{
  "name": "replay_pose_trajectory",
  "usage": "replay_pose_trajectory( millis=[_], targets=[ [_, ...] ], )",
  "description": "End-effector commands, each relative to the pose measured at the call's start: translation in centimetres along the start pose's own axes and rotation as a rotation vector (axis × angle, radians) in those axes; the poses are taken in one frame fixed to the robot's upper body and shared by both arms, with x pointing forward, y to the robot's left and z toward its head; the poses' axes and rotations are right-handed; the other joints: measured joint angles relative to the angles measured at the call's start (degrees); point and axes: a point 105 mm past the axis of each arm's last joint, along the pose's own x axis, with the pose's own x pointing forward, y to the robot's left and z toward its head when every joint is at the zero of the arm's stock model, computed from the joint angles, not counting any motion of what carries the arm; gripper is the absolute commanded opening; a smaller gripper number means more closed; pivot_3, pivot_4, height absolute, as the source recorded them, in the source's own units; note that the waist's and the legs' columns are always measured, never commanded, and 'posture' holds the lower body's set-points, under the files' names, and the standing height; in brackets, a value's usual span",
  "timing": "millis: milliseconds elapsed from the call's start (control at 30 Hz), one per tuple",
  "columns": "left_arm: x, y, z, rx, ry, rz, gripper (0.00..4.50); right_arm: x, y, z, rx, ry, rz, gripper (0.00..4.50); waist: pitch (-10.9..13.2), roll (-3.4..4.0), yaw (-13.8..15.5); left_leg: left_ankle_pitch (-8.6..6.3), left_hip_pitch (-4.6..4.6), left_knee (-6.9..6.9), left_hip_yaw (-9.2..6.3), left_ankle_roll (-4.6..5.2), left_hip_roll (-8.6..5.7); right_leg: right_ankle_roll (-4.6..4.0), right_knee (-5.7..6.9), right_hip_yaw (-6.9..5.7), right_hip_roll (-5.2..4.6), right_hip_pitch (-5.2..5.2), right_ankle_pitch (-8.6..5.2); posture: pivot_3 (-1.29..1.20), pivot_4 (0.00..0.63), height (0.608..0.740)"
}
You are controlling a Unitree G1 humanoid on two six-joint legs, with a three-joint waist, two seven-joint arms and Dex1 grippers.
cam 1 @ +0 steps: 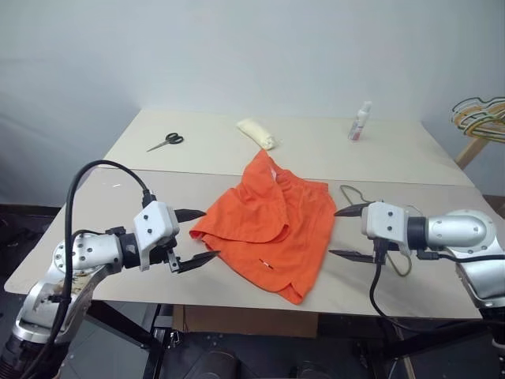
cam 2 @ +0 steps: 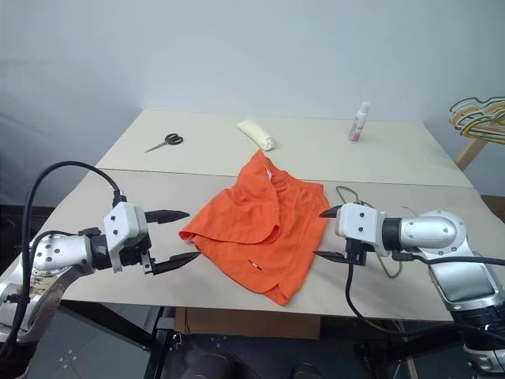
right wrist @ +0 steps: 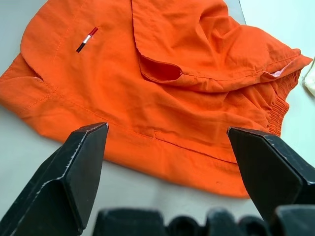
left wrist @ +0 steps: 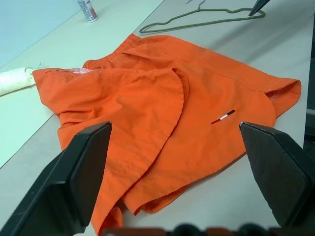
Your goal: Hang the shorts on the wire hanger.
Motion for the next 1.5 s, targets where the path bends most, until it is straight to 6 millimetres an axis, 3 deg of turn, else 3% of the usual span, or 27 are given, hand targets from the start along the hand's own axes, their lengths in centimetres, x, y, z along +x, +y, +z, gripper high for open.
replay_pose_trajectory(
  millis=[33,467,767,967,1133,1300,1500],
  targets=[
    [0.0,0.8,1.0,0.023,-0.016,0.026,4.5,-0.9,-0.7,0.9,-0.034,-0.007,-0.042,4.47,0.0,0.0,0.0,0.0,0.0,0.0,0.0,0.0,0.0,0.0,0.0,0.0,0.0,0.0,0.0,0.27,0.0,0.74],
    [1.1,0.8,1.5,-0.002,-0.022,0.008,4.5,-1.1,-1.0,0.2,-0.014,0.027,-0.077,4.47,0.0,-0.01,-0.2,0.0,0.0,0.01,-0.01,0.0,-0.01,0.0,0.0,-0.01,0.0,0.02,0.0,0.24,0.0,0.74],
    [5.4,-4.3,1.1,-0.09,-0.037,-0.184,4.5,-1.8,-1.6,-0.2,-0.002,0.075,-0.211,4.47,0.0,-0.02,-1.7,0.0,-0.03,0.02,0.0,0.0,-0.02,0.0,0.0,-0.01,-0.01,0.04,0.0,0.19,0.0,0.74],
    [8.7,-7.4,0.6,-0.037,-0.015,-0.364,4.5,-1.6,-1.5,-0.6,0.025,0.081,-0.286,4.47,-0.1,-0.02,-3.1,0.0,0.01,0.05,-0.01,0.0,-0.02,0.0,0.0,0.02,-0.01,0.11,0.0,0.17,0.0,0.74],
    [11.8,-8.5,-0.5,0.035,0.052,-0.395,4.5,-1.6,-1.9,-0.6,0.023,0.086,-0.334,4.47,-0.1,0.01,-3.5,-0.02,0.17,0.06,-0.02,0.04,-0.05,0.01,-0.11,0.0,0.0,0.39,-0.01,0.15,0.0,0.74],
    [13.6,-9.4,-0.8,0.02,0.078,-0.391,4.5,-1.6,-1.8,-0.8,0.02,0.099,-0.345,4.47,-0.1,0.02,-4.6,-0.02,0.17,0.07,-0.07,0.06,-0.04,0.02,-0.13,-0.01,-0.01,0.41,-0.02,0.14,0.0,0.74],
    [14.4,-10.2,-1.1,-0.008,0.106,-0.392,4.5,-1.6,-1.9,-0.7,0.022,0.1,-0.355,4.47,-0.1,0.04,-5.1,-0.04,0.27,0.09,-0.07,0.08,-0.03,0.03,-0.13,0.01,0.0,0.49,-0.02,0.13,0.0,0.74]
  ],
)
